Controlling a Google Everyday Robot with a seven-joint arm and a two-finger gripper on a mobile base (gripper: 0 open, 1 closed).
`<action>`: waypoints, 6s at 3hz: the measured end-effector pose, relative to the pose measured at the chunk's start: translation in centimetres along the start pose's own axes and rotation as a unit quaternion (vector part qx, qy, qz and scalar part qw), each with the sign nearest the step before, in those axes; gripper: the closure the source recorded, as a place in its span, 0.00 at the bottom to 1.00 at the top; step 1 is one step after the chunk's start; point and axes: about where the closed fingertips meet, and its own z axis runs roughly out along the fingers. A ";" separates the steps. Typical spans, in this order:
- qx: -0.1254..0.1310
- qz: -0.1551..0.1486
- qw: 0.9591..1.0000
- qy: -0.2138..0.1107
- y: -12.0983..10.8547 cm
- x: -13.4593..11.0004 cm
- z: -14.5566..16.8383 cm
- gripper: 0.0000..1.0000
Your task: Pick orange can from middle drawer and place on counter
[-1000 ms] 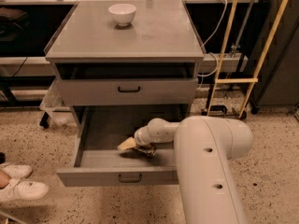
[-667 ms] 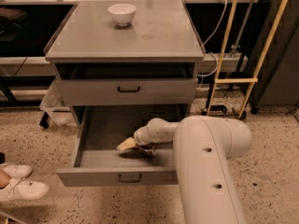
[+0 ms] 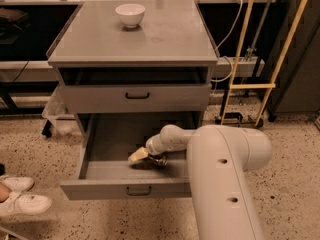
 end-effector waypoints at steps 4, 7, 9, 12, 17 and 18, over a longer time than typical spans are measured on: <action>0.003 0.000 1.000 -0.005 0.0 -0.4 0.0 0.65; 0.109 0.026 0.993 -0.041 -0.5 -6.8 -6.8 1.00; 0.135 0.013 0.989 -0.054 -0.3 -10.1 -9.6 1.00; 0.124 -0.035 0.990 -0.049 -0.4 -12.6 -17.5 1.00; 0.206 -0.057 0.977 -0.002 4.5 -19.1 -32.6 1.00; 0.276 -0.006 0.961 -0.025 -0.9 -23.7 -38.6 1.00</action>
Offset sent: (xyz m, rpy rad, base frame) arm 0.0000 0.0000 0.0000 0.0000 0.0000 0.0001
